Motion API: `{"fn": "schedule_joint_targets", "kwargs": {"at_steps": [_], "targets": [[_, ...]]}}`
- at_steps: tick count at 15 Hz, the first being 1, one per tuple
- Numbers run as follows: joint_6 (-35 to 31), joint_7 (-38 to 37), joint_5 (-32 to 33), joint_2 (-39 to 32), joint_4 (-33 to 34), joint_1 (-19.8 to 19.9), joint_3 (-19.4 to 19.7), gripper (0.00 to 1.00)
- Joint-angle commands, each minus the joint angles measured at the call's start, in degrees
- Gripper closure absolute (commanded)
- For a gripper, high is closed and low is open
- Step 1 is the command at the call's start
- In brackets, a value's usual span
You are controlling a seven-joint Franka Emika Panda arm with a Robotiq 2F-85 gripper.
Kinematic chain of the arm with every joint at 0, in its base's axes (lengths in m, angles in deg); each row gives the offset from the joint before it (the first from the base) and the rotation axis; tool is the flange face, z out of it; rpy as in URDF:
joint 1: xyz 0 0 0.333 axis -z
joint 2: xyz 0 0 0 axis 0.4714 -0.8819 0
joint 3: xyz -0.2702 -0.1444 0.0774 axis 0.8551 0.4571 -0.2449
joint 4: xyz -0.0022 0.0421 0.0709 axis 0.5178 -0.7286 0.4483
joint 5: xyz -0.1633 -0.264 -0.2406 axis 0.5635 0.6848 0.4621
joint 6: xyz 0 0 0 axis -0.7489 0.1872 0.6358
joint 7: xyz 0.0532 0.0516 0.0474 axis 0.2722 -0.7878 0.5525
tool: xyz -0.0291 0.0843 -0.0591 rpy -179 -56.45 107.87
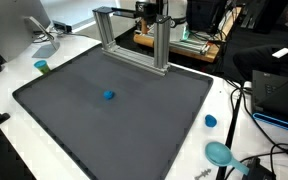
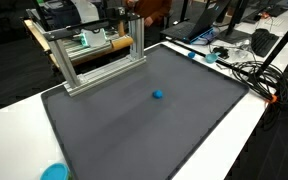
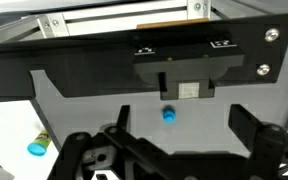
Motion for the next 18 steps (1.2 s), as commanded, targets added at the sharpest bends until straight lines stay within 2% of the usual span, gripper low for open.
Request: {"fn": "schedule_joint_targets", "kwargs": {"at_steps": [1, 8, 18], "targets": [[0.94, -0.60, 0.04, 0.44, -0.20, 0.10, -0.86, 0.00], [1.95, -0.78, -0.24, 1.31, -1.80, -0.90, -2.41, 0.00], [0.70, 3.31, -4.17, -3.11, -1.54, -3.04, 1.41, 0.00]]}}
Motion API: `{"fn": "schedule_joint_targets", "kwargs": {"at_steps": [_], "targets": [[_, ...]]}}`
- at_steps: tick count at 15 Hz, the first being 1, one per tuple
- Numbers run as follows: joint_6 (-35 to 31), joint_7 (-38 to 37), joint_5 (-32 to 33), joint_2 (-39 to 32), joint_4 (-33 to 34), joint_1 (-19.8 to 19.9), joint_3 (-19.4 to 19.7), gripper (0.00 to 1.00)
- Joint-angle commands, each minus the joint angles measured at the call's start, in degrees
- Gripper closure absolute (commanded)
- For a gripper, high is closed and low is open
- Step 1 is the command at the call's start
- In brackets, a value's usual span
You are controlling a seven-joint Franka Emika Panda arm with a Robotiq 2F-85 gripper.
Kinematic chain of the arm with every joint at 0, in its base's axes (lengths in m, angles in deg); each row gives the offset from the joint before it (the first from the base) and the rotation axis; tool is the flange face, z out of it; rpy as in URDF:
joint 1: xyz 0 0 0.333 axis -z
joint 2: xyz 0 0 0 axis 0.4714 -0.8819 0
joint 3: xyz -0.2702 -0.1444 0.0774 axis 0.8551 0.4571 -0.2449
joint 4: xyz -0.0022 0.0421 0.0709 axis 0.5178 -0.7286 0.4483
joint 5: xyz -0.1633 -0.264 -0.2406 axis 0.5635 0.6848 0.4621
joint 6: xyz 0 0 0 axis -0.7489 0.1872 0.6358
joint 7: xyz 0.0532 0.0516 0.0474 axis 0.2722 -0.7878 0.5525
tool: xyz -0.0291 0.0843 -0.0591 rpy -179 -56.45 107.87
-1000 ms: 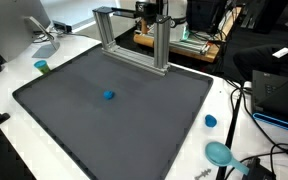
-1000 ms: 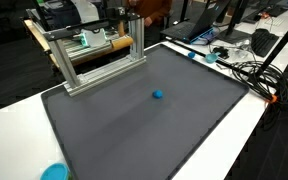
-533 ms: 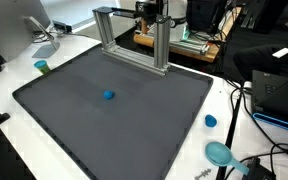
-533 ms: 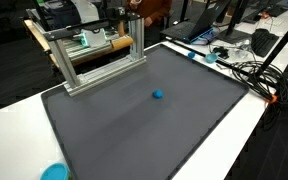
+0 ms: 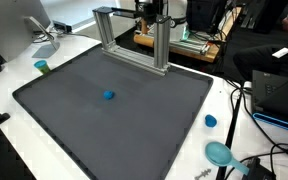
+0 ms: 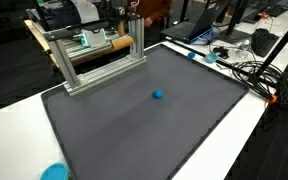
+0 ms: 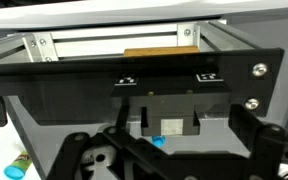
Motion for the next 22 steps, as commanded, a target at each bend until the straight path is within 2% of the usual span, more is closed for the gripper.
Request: {"fn": "schedule_joint_targets", "kwargs": {"at_steps": [1, 5, 10, 22], "targets": [[-0.73, 2.38, -2.24, -1.43, 0.28, -1.16, 1.92, 0.00], [-0.59, 3.61, -2.39, -1.14, 0.28, -1.36, 2.33, 0.00], [3.81, 2.05, 0.36, 1.78, 2.13, -0.29, -0.11, 0.00], [-3.31, 0.66, 0.50, -3.31, 2.69, 0.82, -0.56, 0.00]]}}
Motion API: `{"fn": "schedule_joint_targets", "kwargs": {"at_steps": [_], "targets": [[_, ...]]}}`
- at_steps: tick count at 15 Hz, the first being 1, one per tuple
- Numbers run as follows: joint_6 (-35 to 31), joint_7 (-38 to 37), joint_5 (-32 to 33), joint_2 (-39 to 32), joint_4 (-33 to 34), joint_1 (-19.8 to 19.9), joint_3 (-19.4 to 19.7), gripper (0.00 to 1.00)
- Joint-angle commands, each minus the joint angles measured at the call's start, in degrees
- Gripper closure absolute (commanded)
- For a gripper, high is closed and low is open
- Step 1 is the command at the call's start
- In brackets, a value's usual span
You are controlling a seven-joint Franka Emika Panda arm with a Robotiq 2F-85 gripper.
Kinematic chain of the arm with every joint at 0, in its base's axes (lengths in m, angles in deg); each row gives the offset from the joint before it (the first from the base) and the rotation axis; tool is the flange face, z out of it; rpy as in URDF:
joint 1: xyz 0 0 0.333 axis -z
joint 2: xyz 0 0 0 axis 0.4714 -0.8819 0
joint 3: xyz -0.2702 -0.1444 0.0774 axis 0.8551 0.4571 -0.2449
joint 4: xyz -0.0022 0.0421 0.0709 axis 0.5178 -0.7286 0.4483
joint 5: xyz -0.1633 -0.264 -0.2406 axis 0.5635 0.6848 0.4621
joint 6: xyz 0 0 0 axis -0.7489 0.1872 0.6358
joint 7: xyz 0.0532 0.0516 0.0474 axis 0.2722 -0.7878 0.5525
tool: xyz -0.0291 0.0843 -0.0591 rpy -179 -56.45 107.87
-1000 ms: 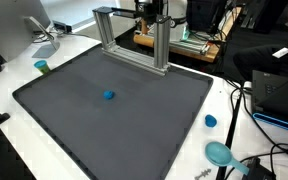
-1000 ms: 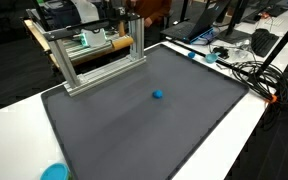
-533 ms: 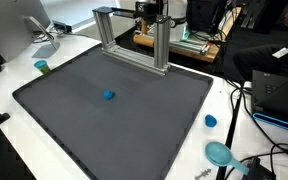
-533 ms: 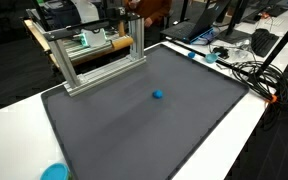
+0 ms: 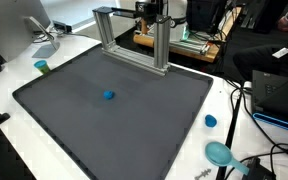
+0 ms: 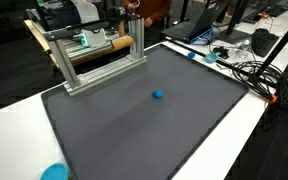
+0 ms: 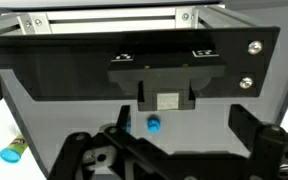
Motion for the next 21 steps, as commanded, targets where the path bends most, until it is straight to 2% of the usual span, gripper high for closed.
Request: {"fn": "schedule_joint_targets", "kwargs": {"at_steps": [1, 6, 12, 21], "targets": [[-1.73, -0.92, 1.05, -2.40, 0.63, 0.98, -0.23, 0.00], [-1.10, -0.67, 2.01, -3.79, 0.74, 2.04, 0.19, 0.00], [0.95, 1.56, 1.25, -4.26, 0.04, 1.31, 1.39, 0.00], [2.48, 8.14, 0.50, -0.98, -2.40, -0.19, 3.82, 0.00]]}}
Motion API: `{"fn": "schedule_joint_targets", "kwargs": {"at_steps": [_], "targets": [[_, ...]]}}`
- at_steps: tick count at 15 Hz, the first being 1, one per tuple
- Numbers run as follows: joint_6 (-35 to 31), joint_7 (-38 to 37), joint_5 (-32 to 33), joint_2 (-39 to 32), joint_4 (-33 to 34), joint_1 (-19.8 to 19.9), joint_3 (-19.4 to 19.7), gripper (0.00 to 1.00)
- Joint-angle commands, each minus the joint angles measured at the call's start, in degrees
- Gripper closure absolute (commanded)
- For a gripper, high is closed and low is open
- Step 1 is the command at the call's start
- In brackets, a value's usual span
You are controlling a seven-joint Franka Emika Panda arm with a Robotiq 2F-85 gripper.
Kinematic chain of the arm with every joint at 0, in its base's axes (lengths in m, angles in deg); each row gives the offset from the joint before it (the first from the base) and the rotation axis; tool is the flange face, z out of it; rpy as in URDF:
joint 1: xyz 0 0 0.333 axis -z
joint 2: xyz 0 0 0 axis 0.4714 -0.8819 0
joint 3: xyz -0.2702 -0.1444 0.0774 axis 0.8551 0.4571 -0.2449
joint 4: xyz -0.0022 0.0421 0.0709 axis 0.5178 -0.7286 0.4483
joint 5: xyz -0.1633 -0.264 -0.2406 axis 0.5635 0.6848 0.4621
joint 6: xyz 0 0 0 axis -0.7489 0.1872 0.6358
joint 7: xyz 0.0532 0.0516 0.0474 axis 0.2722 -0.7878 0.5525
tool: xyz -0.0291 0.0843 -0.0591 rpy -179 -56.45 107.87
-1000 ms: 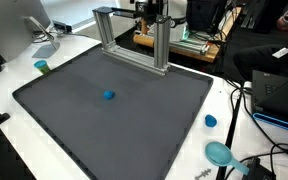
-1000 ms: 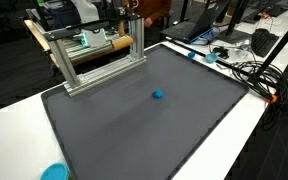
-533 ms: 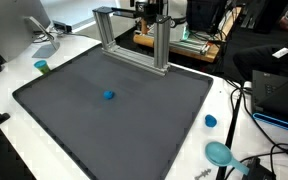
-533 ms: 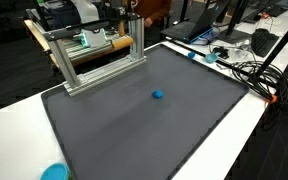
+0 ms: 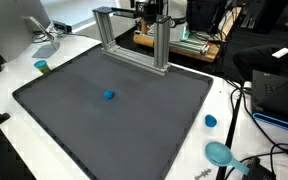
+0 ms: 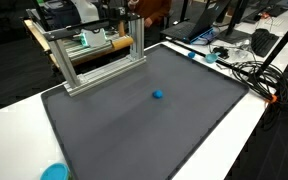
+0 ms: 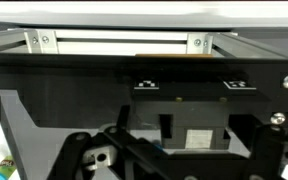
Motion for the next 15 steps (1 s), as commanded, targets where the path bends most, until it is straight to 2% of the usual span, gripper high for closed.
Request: {"fn": "schedule_joint_targets", "kwargs": {"at_steps": [1, 3, 7, 8, 15], "targets": [[1.02, 1.46, -0.15, 3.09, -1.98, -0.97, 0.70, 0.00], [1.91, -0.99, 0.52, 4.45, -2.69, -0.06, -0.28, 0.00], [-0.78, -7.45, 1.00, 7.54, -5.21, 1.48, -2.29, 0.00], [-0.99, -8.79, 1.15, 5.33, -2.47, 1.68, -2.97, 0.00], [-5.68, -10.92, 3.34, 4.78, -2.52, 1.63, -5.41, 0.00]]}}
